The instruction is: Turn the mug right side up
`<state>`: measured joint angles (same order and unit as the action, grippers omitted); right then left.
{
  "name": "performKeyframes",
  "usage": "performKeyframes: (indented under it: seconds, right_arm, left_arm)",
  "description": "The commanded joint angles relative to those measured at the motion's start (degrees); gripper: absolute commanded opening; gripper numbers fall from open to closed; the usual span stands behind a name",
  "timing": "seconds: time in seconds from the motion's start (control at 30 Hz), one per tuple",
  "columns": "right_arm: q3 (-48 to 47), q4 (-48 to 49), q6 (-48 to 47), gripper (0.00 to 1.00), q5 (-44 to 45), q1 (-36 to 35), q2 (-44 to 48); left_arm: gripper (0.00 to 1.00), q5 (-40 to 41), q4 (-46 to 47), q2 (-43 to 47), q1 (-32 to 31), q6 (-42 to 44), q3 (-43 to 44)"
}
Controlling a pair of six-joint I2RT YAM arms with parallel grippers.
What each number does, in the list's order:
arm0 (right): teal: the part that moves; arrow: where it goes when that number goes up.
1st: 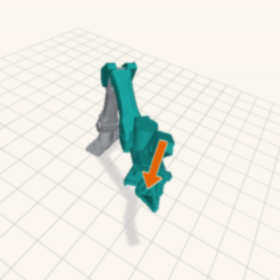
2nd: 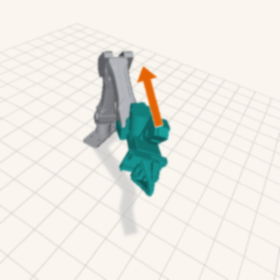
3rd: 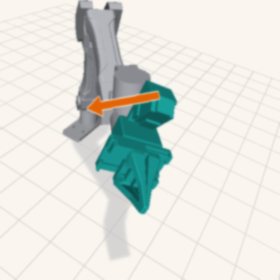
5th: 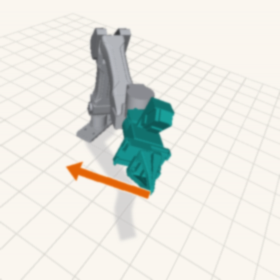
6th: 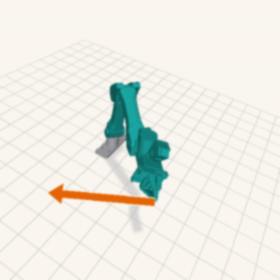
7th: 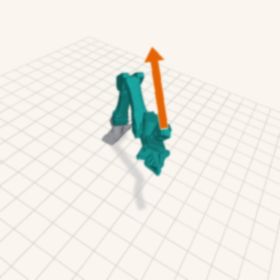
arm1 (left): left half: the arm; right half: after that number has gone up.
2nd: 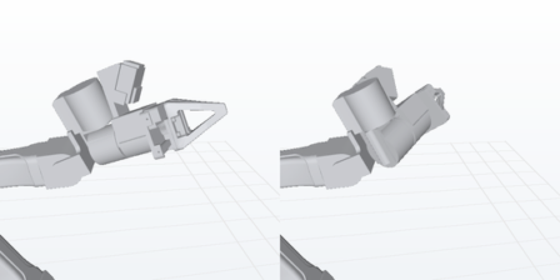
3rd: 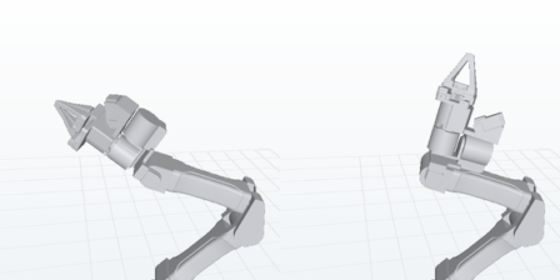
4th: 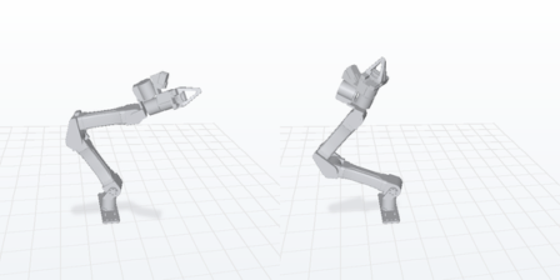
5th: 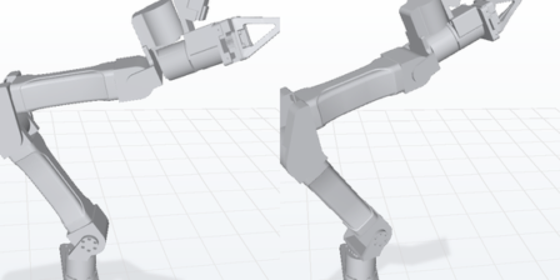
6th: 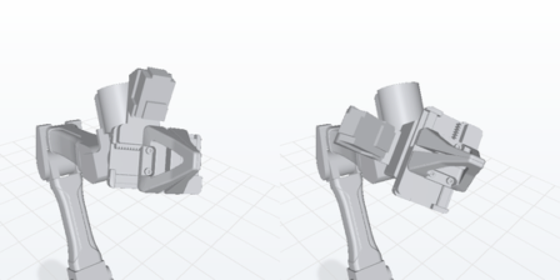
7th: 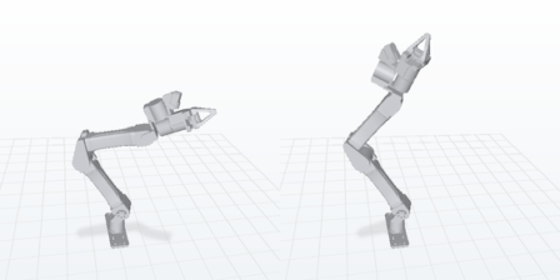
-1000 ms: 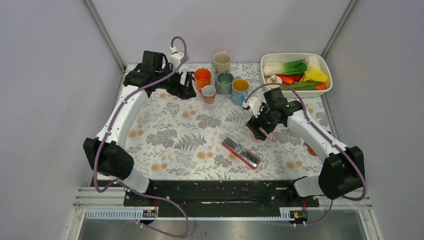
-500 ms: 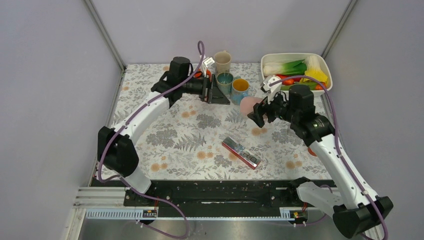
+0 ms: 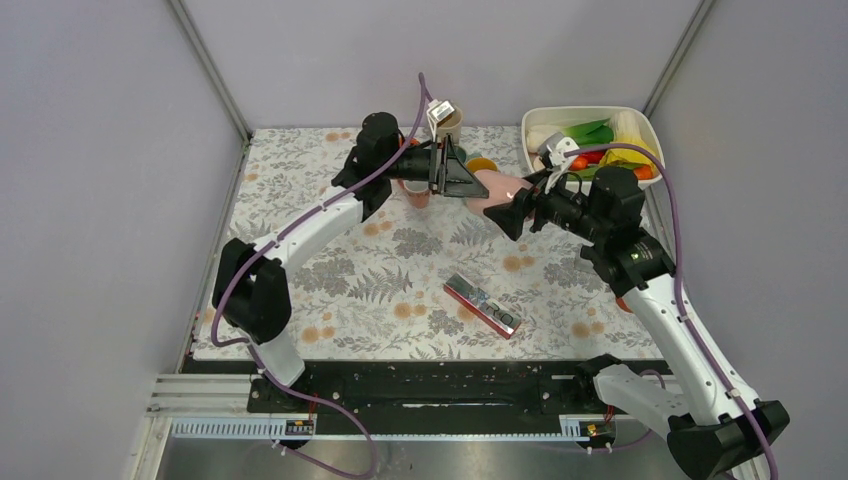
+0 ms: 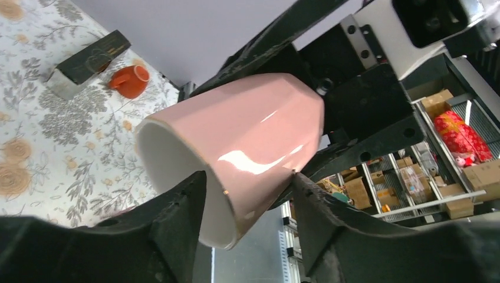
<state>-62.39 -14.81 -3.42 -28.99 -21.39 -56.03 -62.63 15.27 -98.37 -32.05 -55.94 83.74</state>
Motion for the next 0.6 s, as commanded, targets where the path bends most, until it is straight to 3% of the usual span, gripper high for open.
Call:
performKeyframes:
  seconds: [0.0,0.1,0.2,0.33,0.43,0.5,0.57]
  right_arm:
    - [-0.27,10.63,2.44,0.0,-2.29,-0.41,1.15]
    - [1.12,12.79,3.0,0.0,-2.57,-0.41,0.52]
    - [1.83,14.23,4.59,0.0,-3.87,-0.41,-0.45]
    - [3.52,14.12,3.75,0.0,-2.59,-0.41,-1.01]
    - [6.12,14.16,2.38,0.17,-1.1,-0.41,-0.76]
    - [7.74,13.54,1.1,0.41,-0.35,-0.41,-1.04]
    - [9.02,12.21,-0.05,0.59,-0.04,-0.41,-1.95]
  left_arm:
    - [0.53,-3.53,12.94,1.42,-1.13,-8.66,-1.22]
    - [0.35,-4.48,23.72,1.15,-1.81,-17.03,-1.53]
    - [0.04,-4.86,25.91,1.12,-2.3,-18.97,-0.71]
    - [0.0,-3.76,23.05,1.39,-2.06,-16.63,-1.34]
    - [0.0,-0.98,-1.14,1.39,-1.96,0.63,1.6]
    - [0.0,4.56,-22.66,0.68,-2.3,18.91,6.46]
    - [0.0,10.02,-32.43,0.19,-2.64,29.46,9.01]
